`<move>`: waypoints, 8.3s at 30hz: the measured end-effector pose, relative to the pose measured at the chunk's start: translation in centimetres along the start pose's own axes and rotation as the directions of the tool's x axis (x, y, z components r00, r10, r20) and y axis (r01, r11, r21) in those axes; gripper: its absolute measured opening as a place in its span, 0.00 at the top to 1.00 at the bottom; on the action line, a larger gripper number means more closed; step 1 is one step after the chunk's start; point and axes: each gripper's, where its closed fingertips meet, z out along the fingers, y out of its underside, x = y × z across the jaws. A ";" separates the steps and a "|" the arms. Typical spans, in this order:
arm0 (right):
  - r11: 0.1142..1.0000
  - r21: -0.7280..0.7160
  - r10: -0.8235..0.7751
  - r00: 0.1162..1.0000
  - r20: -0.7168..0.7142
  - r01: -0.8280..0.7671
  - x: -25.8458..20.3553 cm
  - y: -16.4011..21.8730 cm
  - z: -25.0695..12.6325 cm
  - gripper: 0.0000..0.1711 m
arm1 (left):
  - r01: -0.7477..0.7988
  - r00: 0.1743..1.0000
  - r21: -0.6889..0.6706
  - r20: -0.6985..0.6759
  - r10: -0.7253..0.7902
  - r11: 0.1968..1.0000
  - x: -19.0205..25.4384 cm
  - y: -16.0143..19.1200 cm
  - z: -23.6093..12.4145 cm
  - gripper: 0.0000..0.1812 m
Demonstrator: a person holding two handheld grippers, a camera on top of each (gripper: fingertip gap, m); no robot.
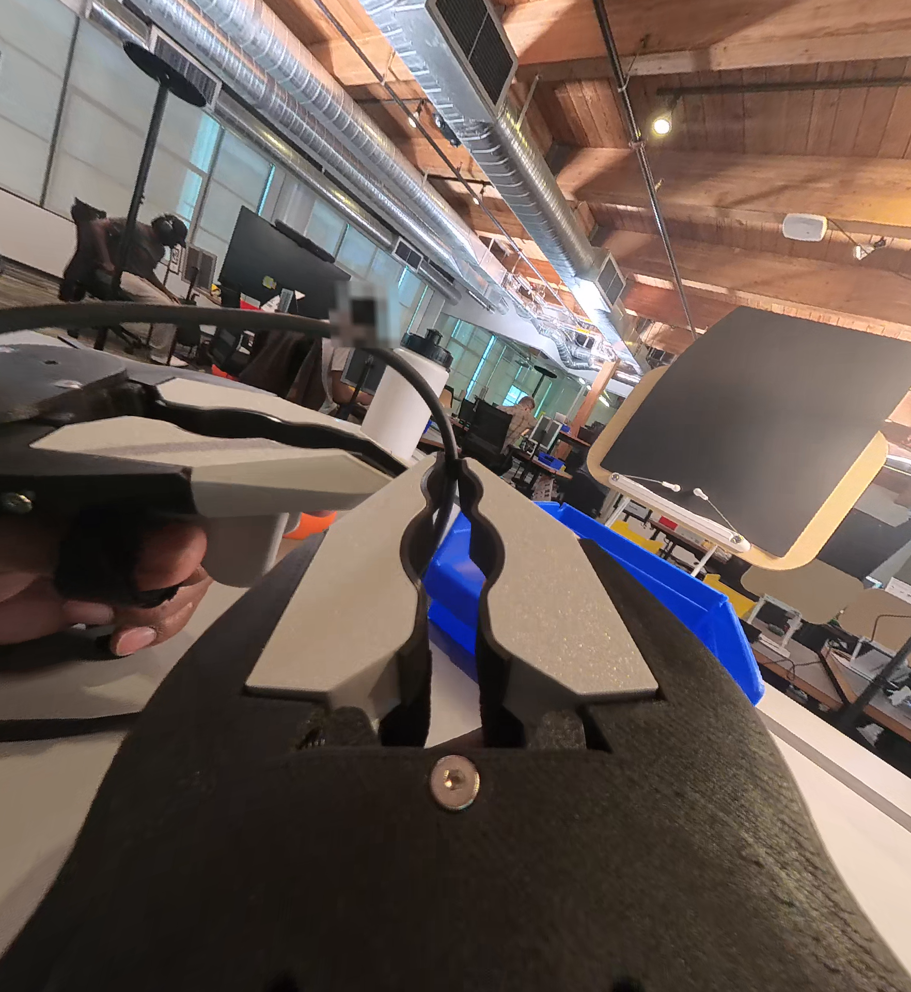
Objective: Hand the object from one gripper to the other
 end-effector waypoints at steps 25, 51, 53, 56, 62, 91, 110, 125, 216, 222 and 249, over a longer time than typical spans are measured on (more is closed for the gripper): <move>0.996 0.051 -0.079 0.995 0.062 0.076 -2.3 -0.9 -0.1 0.95 | 0.100 0.994 0.032 0.033 -0.101 0.994 -1.5 -0.5 -0.5 0.97; 0.993 -0.071 -0.090 0.996 0.006 0.090 -1.2 1.1 0.5 0.97 | 0.156 0.988 0.085 -0.021 -0.155 0.984 -0.9 -1.2 -0.7 0.96; 0.996 -0.066 -0.068 0.998 -0.011 0.067 -0.7 1.0 0.5 0.97 | 0.133 0.991 0.079 -0.004 -0.133 0.988 -1.0 -1.1 -0.7 0.95; 0.999 -0.050 -0.021 0.999 -0.027 0.020 -0.1 0.7 0.4 0.97 | 0.101 0.995 0.064 0.019 -0.102 0.993 -1.1 -0.9 -0.6 0.95; 0.997 -0.002 0.074 0.997 0.000 -0.074 0.0 0.0 0.2 0.97 | 0.009 1.000 0.018 0.007 -0.009 1.000 -0.1 -0.3 -0.2 0.93; 0.998 0.065 0.012 0.997 0.075 -0.017 -1.9 -1.3 -0.2 0.95 | 0.066 0.996 0.020 0.062 -0.067 0.998 -1.6 -0.4 -0.5 0.98; 0.985 -0.066 -0.157 0.987 0.030 0.158 -2.1 1.2 0.6 0.94 | 0.157 0.987 0.071 0.005 -0.158 0.985 -1.5 -1.0 -0.8 0.98; 0.961 -0.112 -0.254 0.967 -0.009 0.251 -1.7 2.0 0.8 0.96 | 0.110 0.994 0.051 0.000 -0.110 0.993 -0.9 -0.8 -0.6 0.98; 0.956 -0.058 -0.294 0.948 -0.124 0.288 0.7 0.3 0.0 0.97 | -0.195 0.979 0.080 0.069 0.190 0.977 0.7 -2.0 -0.7 0.86; 0.910 -0.079 -0.414 0.900 -0.138 0.407 0.2 0.4 0.1 0.97 | -0.356 0.933 0.062 0.073 0.352 0.932 2.1 -1.8 -0.5 0.86; 0.864 -0.109 -0.502 0.857 -0.119 0.491 -0.5 1.0 0.3 0.96 | -0.478 0.875 0.021 0.104 0.473 0.878 2.6 -1.7 -0.5 0.99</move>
